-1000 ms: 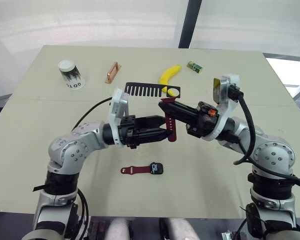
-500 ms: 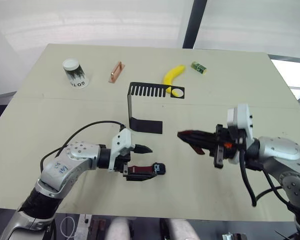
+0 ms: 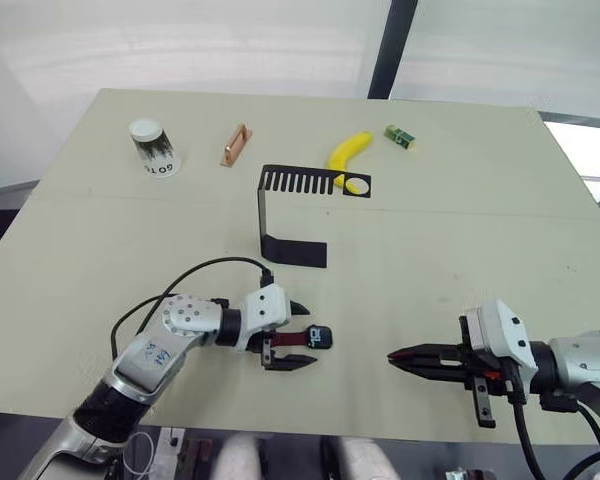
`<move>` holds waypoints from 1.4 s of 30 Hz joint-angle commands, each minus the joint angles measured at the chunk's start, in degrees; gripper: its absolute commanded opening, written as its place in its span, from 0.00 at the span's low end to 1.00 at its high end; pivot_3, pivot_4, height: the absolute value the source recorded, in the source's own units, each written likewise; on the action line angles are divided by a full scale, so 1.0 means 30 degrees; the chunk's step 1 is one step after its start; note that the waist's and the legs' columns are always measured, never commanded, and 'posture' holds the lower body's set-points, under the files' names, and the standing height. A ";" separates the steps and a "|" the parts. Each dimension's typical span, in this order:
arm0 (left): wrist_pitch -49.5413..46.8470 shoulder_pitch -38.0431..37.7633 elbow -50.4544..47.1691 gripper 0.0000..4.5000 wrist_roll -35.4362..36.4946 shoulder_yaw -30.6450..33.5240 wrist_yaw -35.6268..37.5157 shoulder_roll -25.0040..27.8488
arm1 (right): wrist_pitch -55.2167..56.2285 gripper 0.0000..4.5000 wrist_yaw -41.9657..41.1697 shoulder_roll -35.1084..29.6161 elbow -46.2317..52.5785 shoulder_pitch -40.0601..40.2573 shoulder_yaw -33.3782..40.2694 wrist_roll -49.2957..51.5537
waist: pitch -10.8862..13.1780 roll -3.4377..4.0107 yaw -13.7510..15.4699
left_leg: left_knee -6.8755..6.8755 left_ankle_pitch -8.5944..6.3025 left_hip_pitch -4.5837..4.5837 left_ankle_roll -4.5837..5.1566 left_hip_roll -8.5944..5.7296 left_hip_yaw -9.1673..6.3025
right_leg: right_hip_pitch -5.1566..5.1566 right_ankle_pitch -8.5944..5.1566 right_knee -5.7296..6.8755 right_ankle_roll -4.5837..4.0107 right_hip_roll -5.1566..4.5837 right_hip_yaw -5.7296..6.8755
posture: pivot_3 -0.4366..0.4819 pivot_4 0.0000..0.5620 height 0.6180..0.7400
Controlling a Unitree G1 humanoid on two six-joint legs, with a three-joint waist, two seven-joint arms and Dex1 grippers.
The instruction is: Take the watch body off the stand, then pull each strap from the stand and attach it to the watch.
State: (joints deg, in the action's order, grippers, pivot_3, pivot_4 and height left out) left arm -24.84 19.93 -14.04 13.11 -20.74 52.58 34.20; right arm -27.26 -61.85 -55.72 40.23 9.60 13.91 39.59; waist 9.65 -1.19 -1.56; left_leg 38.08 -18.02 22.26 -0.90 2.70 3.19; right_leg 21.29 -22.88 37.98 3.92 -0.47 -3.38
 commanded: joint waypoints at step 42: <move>-0.1649 0.1539 0.1108 0.36 -0.0291 0.0610 0.1253 -0.1589 | 0.0724 0.00 0.0037 -0.0015 -0.0467 -0.1960 -0.1343 -0.1865 | -0.0011 -0.0008 -0.0018 | 0.0062 -0.0001 -0.0041 0.0002 -0.0003 0.0001 | -0.0008 0.0000 0.0173 0.0000 0.0002 -0.0001 | 0.48 0.27 1.00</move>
State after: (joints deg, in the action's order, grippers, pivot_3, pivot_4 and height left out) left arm -27.72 23.42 -10.15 9.33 -20.84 55.22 29.95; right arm -27.37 -61.78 -55.77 38.00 4.79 10.44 35.37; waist 9.62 -1.21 -1.61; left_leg 38.28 -18.03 22.14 -0.90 2.69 3.19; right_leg 21.27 -22.88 38.54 3.92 -0.46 -3.38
